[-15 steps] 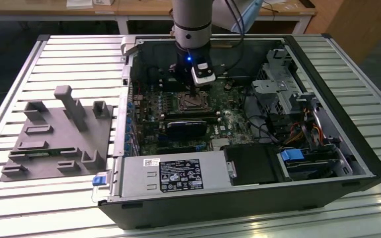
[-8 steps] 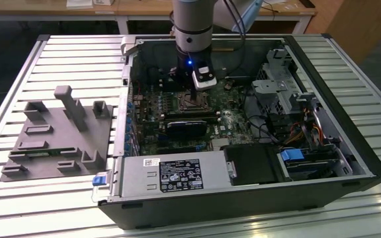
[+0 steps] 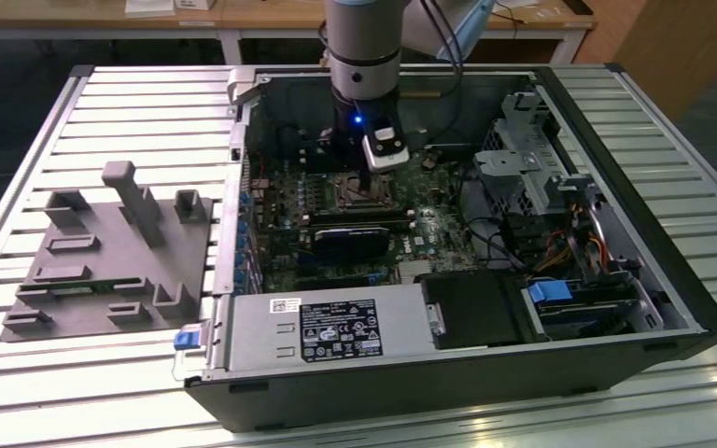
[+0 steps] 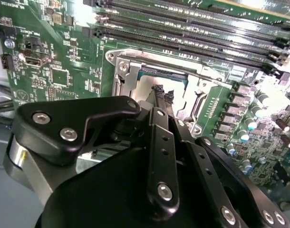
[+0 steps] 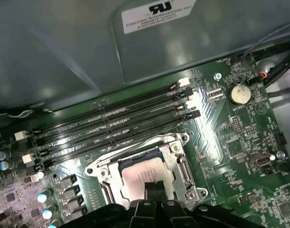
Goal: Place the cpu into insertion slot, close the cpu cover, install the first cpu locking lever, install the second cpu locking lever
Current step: 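Install the first cpu locking lever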
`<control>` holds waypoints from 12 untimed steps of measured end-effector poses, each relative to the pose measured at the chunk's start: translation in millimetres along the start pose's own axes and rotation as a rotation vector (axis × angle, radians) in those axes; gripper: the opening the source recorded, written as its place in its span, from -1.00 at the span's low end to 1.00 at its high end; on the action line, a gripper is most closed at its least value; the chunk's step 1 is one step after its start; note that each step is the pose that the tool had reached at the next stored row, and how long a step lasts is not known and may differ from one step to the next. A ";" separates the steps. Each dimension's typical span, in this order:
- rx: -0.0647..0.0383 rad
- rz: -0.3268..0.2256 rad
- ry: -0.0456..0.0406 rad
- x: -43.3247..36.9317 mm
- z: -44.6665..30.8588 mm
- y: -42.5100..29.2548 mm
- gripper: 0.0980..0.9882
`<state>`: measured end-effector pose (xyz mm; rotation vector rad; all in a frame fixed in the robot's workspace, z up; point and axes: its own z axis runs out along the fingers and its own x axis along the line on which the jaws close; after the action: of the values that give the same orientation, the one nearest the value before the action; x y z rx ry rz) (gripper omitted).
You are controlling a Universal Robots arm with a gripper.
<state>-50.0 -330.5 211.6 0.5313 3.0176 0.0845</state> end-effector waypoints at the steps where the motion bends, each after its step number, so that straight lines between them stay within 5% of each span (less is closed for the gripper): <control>1: -0.001 -0.001 -0.0014 -0.1 -1.5 0.2 -0.99; 8: -0.002 -0.002 -0.0063 -1.2 -18.8 1.3 -0.99; 12: -0.003 -0.002 -0.0075 -1.4 -21.8 1.6 -0.99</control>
<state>-50.0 -330.4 233.6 0.5268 3.0103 0.0867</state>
